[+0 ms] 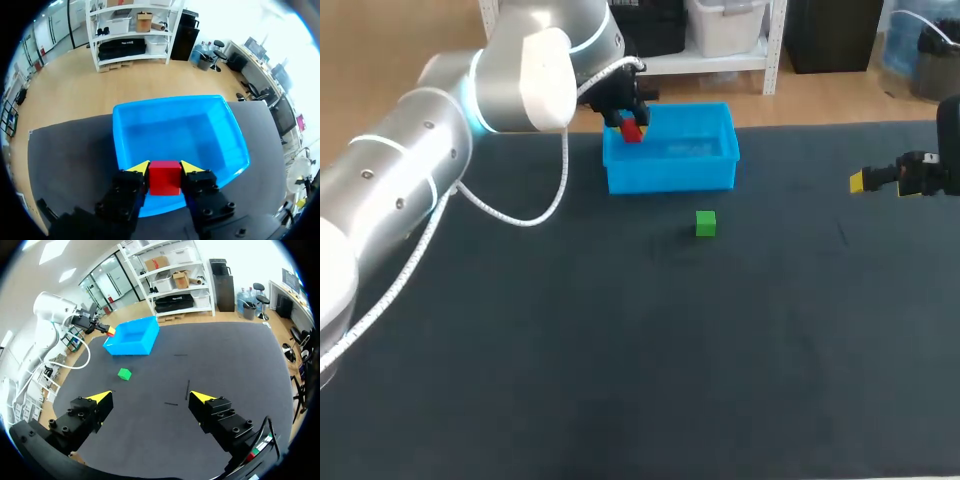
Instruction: Use the left arm to pick the red cube and place it into the blue plastic box first, then use the right arm to grasp the green cube and put it into the same blue plastic box after the first action is fully finished.
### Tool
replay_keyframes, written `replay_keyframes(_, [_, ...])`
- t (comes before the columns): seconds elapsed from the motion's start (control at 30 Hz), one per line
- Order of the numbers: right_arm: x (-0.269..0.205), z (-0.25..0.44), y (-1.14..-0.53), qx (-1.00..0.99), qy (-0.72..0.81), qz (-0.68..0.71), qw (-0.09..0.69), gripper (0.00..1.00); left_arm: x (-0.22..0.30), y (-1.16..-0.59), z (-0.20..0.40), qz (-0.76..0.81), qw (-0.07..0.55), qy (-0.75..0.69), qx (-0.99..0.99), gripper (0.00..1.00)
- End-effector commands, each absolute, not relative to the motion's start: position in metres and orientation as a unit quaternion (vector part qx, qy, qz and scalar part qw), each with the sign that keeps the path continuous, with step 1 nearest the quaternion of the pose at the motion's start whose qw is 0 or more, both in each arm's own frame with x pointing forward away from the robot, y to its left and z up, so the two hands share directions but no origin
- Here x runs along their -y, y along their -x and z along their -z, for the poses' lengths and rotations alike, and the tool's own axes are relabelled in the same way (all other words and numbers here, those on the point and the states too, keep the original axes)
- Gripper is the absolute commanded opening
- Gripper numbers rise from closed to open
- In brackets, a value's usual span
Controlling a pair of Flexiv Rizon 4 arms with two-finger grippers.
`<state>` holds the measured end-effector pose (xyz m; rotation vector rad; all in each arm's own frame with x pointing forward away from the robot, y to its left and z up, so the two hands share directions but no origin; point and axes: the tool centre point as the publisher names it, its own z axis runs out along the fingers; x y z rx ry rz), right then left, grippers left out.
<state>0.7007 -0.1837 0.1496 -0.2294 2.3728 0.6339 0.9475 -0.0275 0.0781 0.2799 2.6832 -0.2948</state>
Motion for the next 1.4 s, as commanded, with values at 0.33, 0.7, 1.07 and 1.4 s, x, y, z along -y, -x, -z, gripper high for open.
replay_keyframes(0.33, [0.184,-0.150,-0.701,-0.908,0.088,-0.243,0.331,1.00,0.037,-0.956,-0.069,0.098,0.174,-0.102,-0.974,0.45])
replay_keyframes(0.7, [0.184,-0.150,-0.701,-0.908,0.088,-0.243,0.331,1.00,0.036,-0.948,-0.087,0.099,0.183,-0.111,-0.972,1.00])
replay_keyframes(1.07, [0.184,-0.150,-0.701,-0.908,0.088,-0.243,0.331,1.00,0.015,-0.901,-0.126,0.124,0.223,-0.142,-0.956,1.00])
replay_keyframes(1.4, [0.184,-0.150,-0.701,-0.908,0.088,-0.243,0.331,1.00,-0.026,-0.828,-0.145,0.130,0.278,-0.167,-0.937,1.00])
